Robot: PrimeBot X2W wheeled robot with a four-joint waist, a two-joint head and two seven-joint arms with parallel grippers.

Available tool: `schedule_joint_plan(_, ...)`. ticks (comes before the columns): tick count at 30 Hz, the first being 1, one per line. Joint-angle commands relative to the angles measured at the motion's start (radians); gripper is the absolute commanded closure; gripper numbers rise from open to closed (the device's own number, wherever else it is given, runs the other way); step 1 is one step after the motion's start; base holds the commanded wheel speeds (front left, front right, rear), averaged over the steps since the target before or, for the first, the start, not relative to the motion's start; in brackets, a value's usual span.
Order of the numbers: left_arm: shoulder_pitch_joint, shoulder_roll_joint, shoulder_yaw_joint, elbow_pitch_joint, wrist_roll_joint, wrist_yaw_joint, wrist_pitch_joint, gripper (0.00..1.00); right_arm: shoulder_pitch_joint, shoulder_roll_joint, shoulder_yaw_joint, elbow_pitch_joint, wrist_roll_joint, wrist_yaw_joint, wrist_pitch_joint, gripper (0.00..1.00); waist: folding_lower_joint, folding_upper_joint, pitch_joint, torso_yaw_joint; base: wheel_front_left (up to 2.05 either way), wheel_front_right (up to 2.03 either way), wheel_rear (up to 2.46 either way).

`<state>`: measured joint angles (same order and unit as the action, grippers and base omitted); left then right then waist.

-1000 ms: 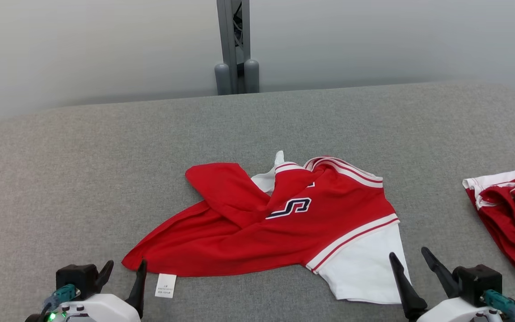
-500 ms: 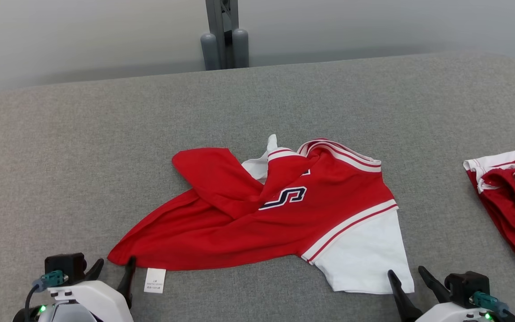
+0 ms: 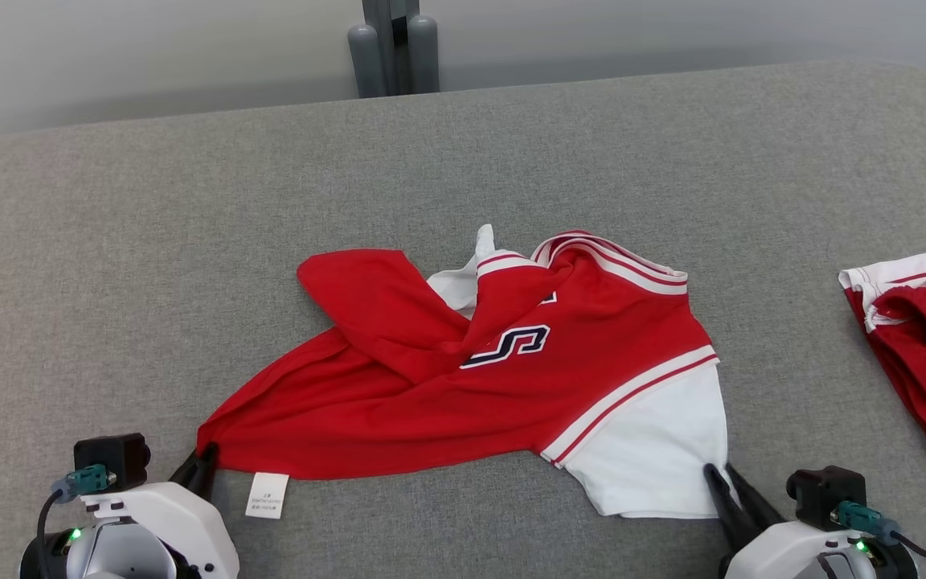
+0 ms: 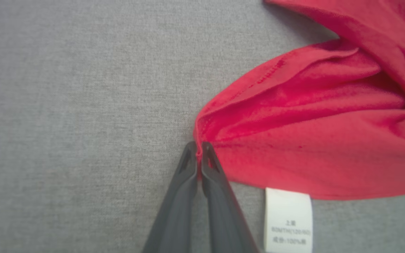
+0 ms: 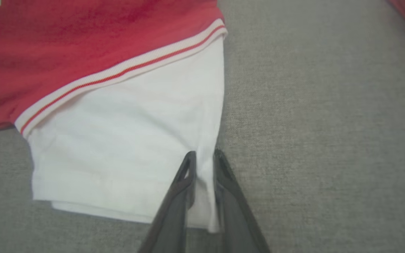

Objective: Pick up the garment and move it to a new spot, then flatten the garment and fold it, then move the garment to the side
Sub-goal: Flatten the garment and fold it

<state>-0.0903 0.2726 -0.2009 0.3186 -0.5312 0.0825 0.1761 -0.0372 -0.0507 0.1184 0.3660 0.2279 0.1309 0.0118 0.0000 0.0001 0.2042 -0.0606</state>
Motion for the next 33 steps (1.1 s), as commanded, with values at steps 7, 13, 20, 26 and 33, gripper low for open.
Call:
schedule_joint_plan(7,-0.004,0.011,0.020,-0.080,0.002,0.023,-0.037,1.00,-0.024,-0.003,-0.010,-0.072,0.029,0.000,-0.057,1.00,0.0000,-0.0001,-0.006,0.003,0.00,0.00,0.00)
schedule_joint_plan(13,0.011,0.044,0.037,-0.261,0.029,0.073,-0.014,1.00,-0.055,-0.003,-0.048,-0.236,0.018,0.000,-0.088,1.00,0.0000,-0.0001,-0.037,0.007,0.00,0.00,0.00)
schedule_joint_plan(20,-0.046,0.068,0.066,-0.499,0.055,0.109,-0.016,1.00,-0.148,-0.002,-0.086,-0.414,-0.007,0.000,-0.109,1.00,0.0000,-0.0001,-0.073,0.010,0.00,0.00,0.00)
schedule_joint_plan(26,-0.137,0.081,0.082,-0.618,0.070,0.116,-0.016,1.00,-0.276,-0.003,-0.091,-0.503,-0.029,0.000,-0.127,1.00,0.0000,-0.0001,-0.109,0.007,0.00,0.00,0.00)
schedule_joint_plan(33,-0.268,0.102,0.091,-0.688,0.086,0.106,-0.014,1.00,-0.463,-0.019,-0.090,-0.585,-0.061,0.000,-0.115,1.00,0.0000,-0.0001,-0.145,0.003,0.00,0.00,0.00)
